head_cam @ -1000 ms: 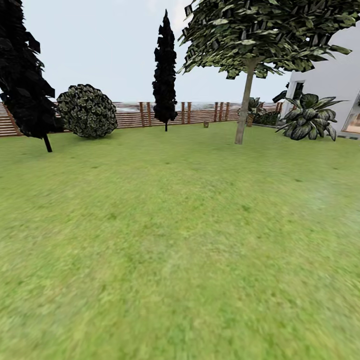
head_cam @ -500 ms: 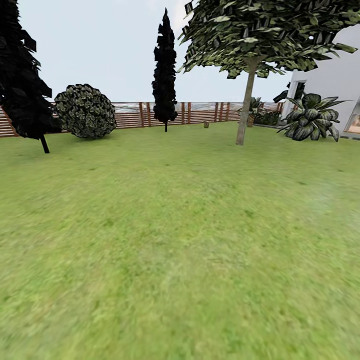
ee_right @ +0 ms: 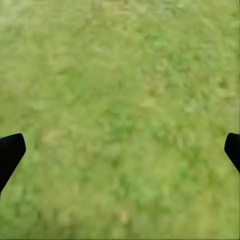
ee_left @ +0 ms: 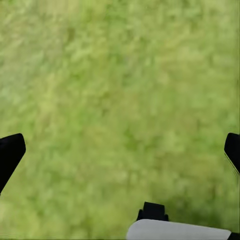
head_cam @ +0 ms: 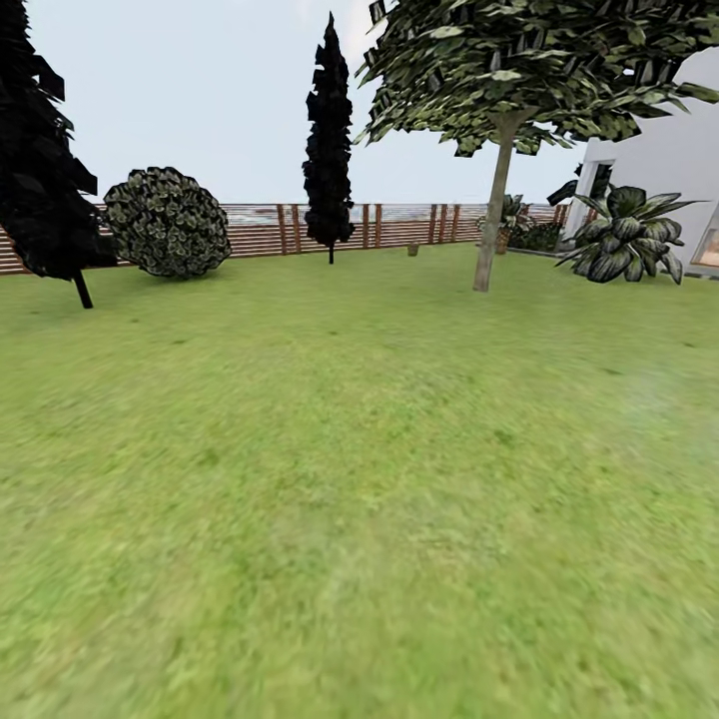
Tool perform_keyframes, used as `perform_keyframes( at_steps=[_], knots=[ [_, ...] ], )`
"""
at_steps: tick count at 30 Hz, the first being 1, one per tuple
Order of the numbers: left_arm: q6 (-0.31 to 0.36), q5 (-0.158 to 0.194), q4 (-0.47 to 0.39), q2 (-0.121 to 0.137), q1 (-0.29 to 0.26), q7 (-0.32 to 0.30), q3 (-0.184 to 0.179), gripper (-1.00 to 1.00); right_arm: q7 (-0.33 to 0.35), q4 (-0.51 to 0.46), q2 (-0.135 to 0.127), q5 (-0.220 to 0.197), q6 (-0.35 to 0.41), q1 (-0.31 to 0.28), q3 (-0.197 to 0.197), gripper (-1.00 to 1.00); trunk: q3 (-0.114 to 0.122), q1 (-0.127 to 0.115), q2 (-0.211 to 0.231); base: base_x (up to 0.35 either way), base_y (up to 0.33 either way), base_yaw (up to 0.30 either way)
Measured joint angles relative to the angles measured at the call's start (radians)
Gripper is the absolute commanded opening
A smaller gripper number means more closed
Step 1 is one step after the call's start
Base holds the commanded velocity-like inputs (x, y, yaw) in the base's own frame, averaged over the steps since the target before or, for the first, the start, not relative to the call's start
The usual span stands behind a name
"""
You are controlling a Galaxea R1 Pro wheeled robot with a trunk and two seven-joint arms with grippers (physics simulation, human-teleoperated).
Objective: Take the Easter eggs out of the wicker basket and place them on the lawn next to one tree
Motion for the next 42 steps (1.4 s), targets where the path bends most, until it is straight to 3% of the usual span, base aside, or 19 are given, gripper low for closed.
perform_keyframes(
  at_steps=[42],
  knots=[
    [0.000,0.000,0.000,0.006,0.000,0.000,0.001,1.00,0.000,-0.001,-0.001,0.000,0.001,0.000,-0.005,1.00,0.000,0.000,0.000,0.335,0.000,0.000]
  ],
)
